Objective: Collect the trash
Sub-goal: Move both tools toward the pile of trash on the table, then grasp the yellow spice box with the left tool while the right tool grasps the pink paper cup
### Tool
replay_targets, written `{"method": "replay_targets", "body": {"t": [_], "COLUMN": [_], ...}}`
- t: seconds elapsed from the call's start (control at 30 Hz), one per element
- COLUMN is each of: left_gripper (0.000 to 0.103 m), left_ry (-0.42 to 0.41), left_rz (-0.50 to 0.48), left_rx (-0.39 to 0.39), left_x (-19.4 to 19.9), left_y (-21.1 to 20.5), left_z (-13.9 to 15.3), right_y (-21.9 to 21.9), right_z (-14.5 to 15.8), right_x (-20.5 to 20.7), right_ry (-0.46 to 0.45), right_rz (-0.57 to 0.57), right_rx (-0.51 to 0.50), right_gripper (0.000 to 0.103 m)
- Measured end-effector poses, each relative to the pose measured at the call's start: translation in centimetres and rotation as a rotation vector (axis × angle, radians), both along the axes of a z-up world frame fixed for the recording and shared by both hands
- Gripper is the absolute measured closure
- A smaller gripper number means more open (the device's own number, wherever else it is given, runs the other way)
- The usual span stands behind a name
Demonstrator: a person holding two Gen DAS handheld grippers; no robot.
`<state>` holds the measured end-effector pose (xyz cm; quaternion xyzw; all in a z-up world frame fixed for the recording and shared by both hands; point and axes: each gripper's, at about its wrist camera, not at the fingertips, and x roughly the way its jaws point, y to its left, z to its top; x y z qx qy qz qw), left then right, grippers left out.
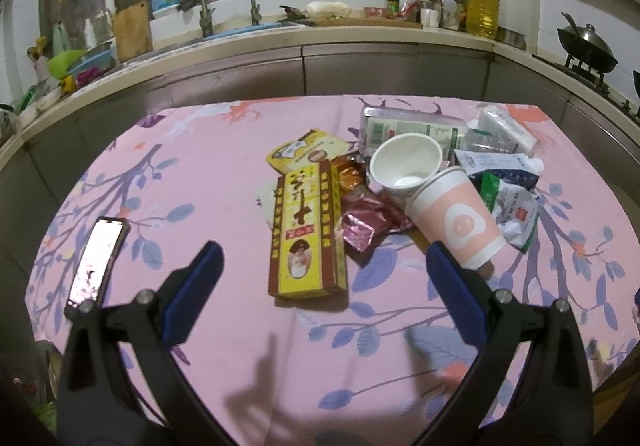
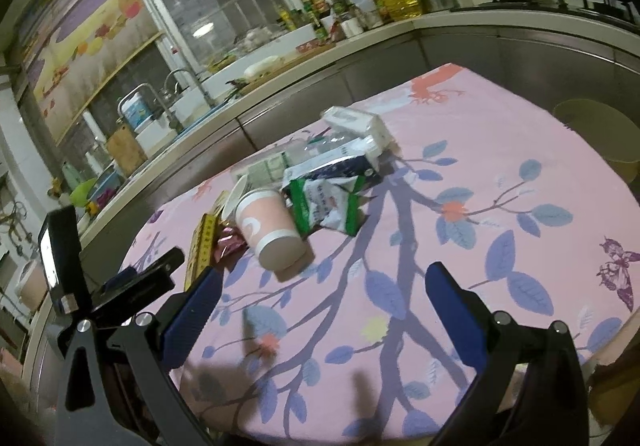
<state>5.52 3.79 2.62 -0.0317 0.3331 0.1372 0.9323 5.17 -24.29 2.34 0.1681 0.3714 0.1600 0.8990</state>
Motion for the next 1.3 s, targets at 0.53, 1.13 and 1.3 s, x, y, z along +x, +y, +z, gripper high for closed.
{"method": "replay_targets", "body": {"t": [0.53, 1.13, 1.3], "left_gripper": [0.006, 0.006, 0.010], "left_ry": [0.036, 0.044, 0.022], "left_rz": [0.074, 0.049, 0.019], "left_rx": [0.000, -0.008, -0.029], "left_x": [0.2, -0.4, -1.0], "left_y": [3.2, 3.0, 2.4], "left_z": [-1.6, -2.5, -1.6], "right_y": [1.9, 1.5, 1.7], "right_z": [0.2, -0.9, -0.9], "right_x": [0.3, 0.9, 1.0], "right_ry": [-0.057, -0.010, -0.024], "right_rz": [0.082, 0.053, 0.054], "right_rx": [-0.077, -0.078, -0.091], "right_gripper": [0.034, 0.034, 0.034]}}
